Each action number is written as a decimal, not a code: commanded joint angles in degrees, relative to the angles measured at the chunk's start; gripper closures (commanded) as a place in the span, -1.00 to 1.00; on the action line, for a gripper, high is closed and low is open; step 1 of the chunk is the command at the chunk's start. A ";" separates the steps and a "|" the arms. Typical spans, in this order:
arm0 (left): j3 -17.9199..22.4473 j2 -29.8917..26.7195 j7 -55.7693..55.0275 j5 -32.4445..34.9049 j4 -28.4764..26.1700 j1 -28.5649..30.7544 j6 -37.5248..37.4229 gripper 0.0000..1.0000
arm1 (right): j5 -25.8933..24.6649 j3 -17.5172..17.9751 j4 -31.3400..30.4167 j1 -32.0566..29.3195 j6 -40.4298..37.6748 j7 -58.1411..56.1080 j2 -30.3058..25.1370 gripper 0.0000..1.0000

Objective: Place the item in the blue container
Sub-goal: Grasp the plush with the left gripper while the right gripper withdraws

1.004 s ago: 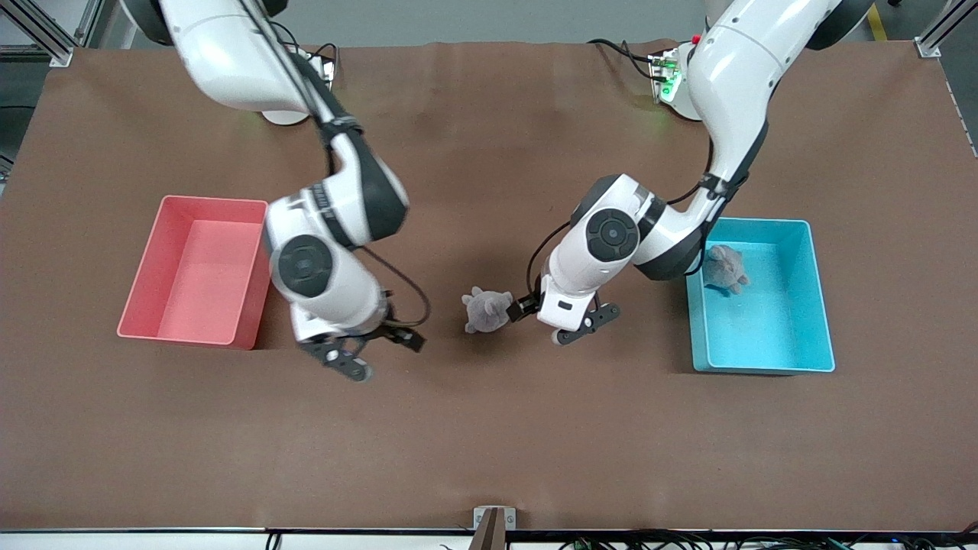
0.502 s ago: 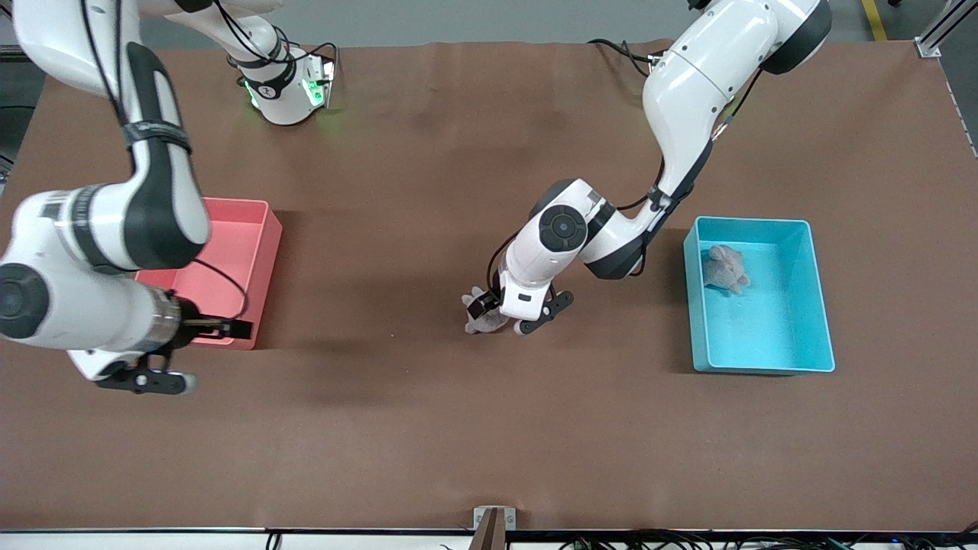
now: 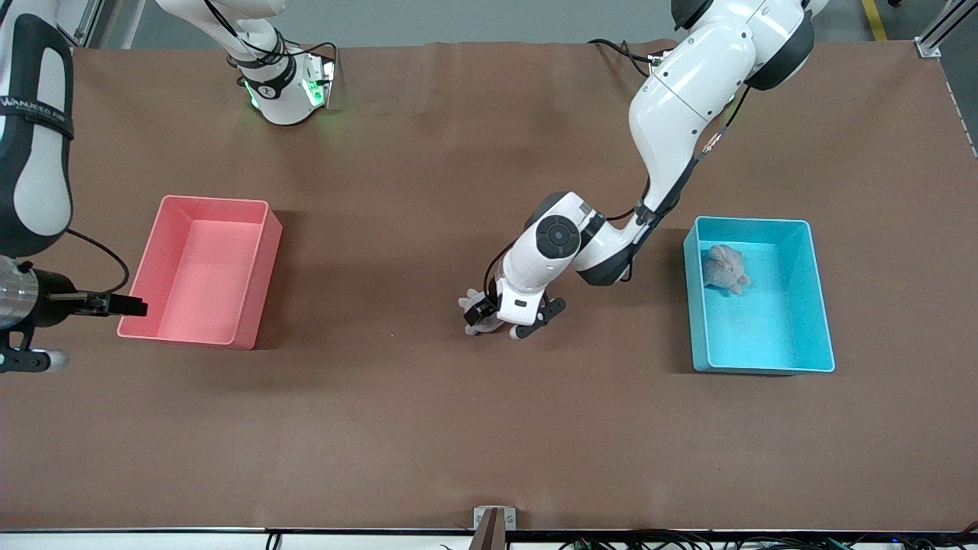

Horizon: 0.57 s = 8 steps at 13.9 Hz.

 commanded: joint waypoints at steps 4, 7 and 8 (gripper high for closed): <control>1.06 0.38 0.70 0.12 0.63 -0.36 0.17 0.91 | -1.69 0.08 -1.26 -0.74 -1.02 0.23 -3.47 -1.00; 1.32 -3.72 0.35 0.12 0.46 0.26 -4.20 1.00 | -1.26 0.08 1.12 -1.00 -3.31 -0.11 -3.47 -1.00; 1.59 -7.05 0.52 0.20 0.46 0.96 -9.53 1.00 | -0.91 0.26 1.21 -1.18 -3.57 -0.03 -3.38 -1.00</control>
